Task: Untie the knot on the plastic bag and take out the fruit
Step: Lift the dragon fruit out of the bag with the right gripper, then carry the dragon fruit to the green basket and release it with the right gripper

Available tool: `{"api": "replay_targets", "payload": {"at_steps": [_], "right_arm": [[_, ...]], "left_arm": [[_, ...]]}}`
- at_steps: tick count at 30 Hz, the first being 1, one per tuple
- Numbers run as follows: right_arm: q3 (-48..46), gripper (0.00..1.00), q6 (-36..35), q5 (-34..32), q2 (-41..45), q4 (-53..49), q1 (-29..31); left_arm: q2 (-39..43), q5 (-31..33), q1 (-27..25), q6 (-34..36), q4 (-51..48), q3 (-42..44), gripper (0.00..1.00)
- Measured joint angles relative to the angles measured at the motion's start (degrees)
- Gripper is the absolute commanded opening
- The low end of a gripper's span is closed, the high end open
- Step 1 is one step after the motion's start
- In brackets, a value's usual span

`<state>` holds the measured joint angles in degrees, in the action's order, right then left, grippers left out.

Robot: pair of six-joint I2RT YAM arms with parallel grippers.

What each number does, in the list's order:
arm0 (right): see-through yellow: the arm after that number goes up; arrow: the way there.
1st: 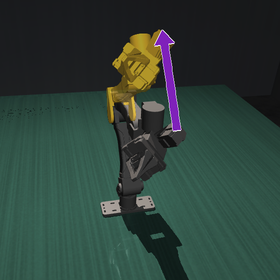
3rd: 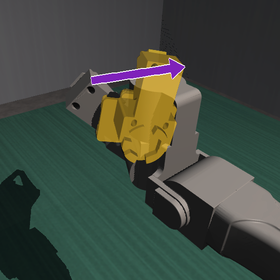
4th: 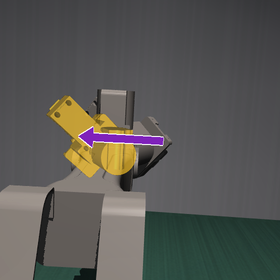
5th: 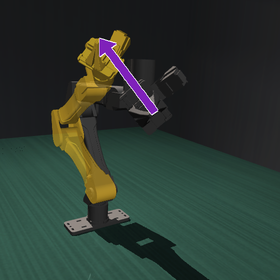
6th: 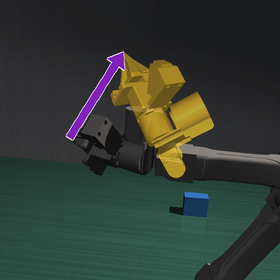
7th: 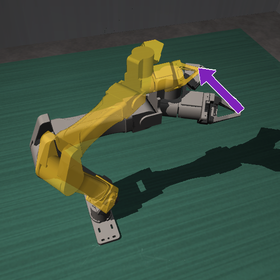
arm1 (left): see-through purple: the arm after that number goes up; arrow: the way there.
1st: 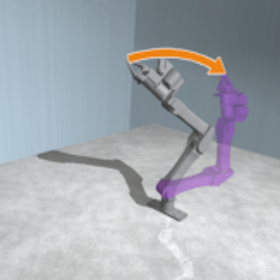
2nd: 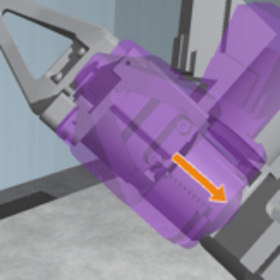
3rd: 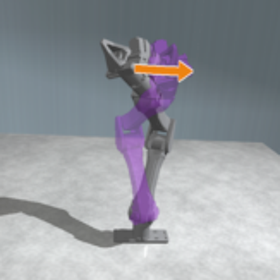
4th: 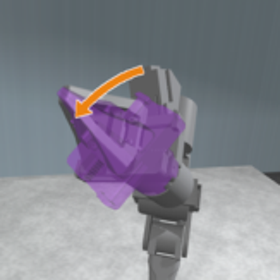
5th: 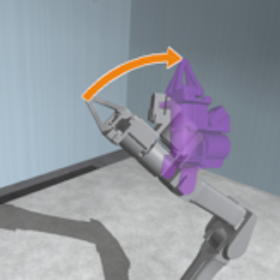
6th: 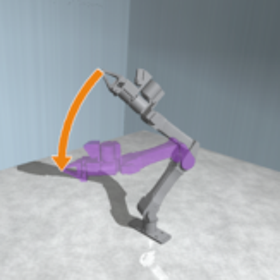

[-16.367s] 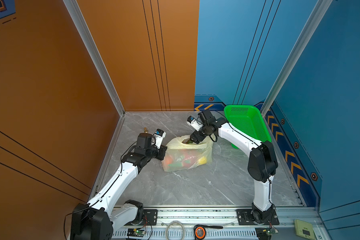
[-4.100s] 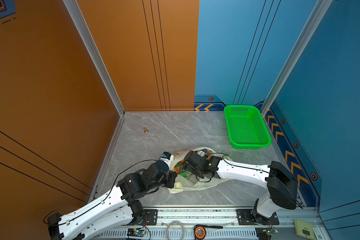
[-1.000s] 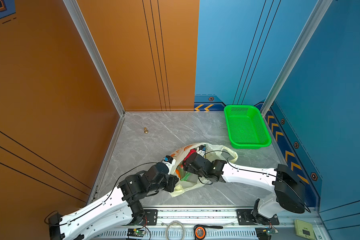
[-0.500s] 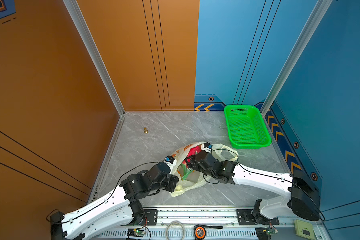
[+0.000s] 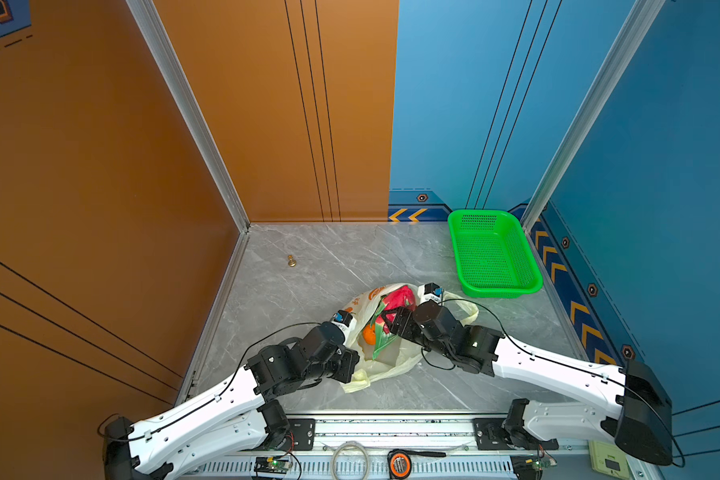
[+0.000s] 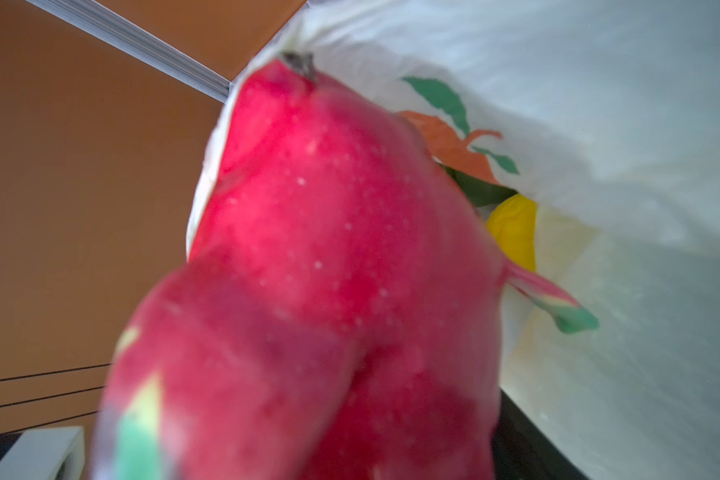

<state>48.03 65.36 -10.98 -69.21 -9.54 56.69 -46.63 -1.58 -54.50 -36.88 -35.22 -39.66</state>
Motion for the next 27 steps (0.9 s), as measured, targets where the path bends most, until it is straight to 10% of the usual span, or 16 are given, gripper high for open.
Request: {"api": "replay_targets", "payload": {"at_steps": [27], "right_arm": [[11.45,0.11,-6.99,7.74,8.26,-16.5,3.19]], "left_arm": [[-4.44,0.0,2.71,3.1,0.83,-5.11,0.0]]}}
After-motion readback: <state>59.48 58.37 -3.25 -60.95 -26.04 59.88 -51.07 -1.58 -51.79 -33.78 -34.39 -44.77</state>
